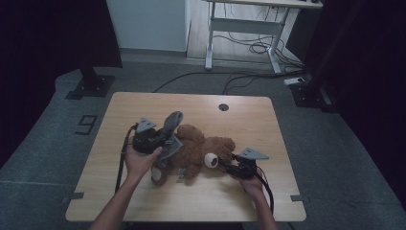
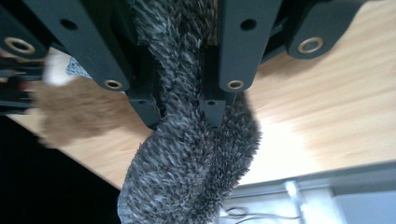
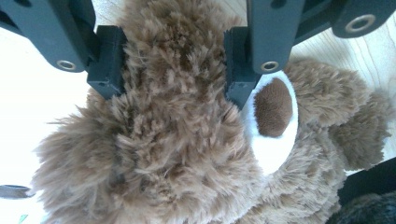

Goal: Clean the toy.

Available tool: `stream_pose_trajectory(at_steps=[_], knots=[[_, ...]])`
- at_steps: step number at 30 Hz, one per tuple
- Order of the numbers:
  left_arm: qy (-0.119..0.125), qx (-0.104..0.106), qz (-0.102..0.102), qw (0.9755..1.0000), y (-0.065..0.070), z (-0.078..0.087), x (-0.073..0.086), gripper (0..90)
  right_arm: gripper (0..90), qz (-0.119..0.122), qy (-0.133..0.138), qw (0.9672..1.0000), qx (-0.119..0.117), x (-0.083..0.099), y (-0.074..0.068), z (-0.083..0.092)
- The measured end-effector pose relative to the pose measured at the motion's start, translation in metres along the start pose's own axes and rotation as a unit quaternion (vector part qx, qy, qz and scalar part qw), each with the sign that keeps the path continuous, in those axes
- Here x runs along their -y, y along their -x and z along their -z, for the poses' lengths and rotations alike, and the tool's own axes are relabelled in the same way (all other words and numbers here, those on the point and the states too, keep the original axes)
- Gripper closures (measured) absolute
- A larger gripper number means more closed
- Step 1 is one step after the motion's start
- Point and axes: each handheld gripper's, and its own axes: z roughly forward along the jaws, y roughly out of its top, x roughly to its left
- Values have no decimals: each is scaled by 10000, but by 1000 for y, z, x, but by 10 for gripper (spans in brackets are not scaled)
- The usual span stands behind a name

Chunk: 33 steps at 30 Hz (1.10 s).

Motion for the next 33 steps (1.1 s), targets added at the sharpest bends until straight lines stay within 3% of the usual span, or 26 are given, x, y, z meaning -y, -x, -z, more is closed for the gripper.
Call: stream_pose_trajectory(at_steps=[2,4,5,6,10,12,13,16,19,23,27,30,33], knots=[[4,238,-206,9995,25,-7,-10,735,508,-5,1,10000,0,0,0,0],[-15,382,-313,9988,41,-16,-16,735,508,-8,2,10000,-2,0,0,0],[-15,382,-313,9988,41,-16,-16,735,508,-5,-4,10000,-3,0,0,0],[-85,522,-437,9976,57,-28,-20,735,508,-5,-2,10000,-1,0,0,0],[-259,752,-572,9952,86,-61,-23,734,508,-9,2,10000,-7,0,0,0],[-313,785,-579,9947,90,-67,-23,734,508,2,6,10000,-6,0,0,0],[-442,855,-604,9935,100,-83,-21,734,508,-10,9,10000,-5,0,0,0],[-687,814,-692,9919,108,-103,-14,733,509,36,17,10000,4,0,0,0],[-697,845,-508,9927,101,-107,-9,733,508,28,10,10000,1,1,0,1],[-735,610,-432,9945,82,-98,-5,734,509,32,21,10000,2,2,0,1],[-655,568,-295,9958,57,-80,-1,734,509,42,33,10000,13,1,0,0],[-519,455,-286,9972,42,-63,-1,733,509,36,35,10000,14,1,0,0],[-414,270,-148,9987,22,-48,0,734,509,13,39,10000,11,2,0,0]])
